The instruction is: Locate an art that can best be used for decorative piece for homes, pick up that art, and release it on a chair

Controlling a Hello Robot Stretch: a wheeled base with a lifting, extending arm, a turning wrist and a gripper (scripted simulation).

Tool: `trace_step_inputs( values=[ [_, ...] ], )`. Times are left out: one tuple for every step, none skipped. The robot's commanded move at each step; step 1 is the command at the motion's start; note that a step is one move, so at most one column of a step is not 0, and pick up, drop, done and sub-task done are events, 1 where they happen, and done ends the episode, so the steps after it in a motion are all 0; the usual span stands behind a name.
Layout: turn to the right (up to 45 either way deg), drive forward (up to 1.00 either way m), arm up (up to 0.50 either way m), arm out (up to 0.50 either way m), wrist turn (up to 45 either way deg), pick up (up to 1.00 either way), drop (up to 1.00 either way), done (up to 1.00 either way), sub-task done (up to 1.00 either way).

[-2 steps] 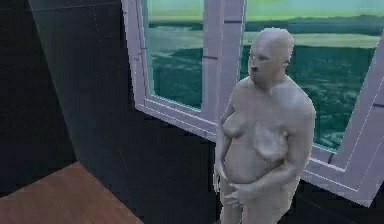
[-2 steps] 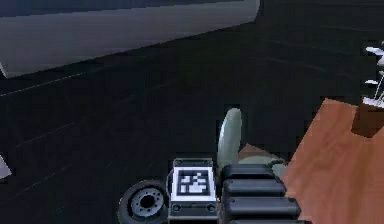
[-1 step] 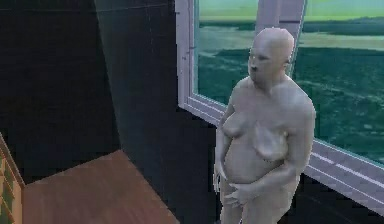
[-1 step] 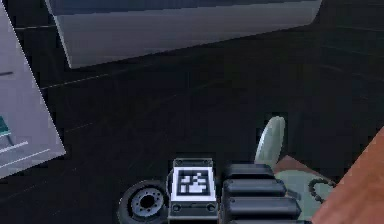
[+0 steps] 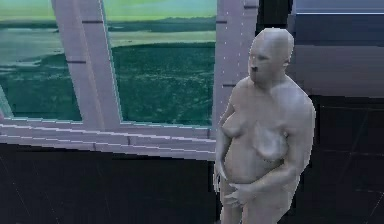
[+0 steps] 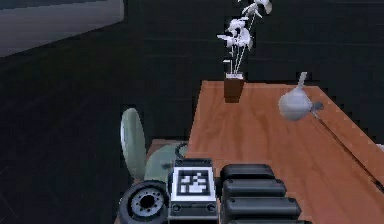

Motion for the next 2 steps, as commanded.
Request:
trace_step_inputs(
  values=[
    [6.0, 0.00, 0.00, 0.00, 0.0, 0.00, 0.00, 0.00, 0.00],
    [0.0, 0.10, 0.00, 0.00, 0.0, 0.00, 0.00, 0.00, 0.00]
  ],
)
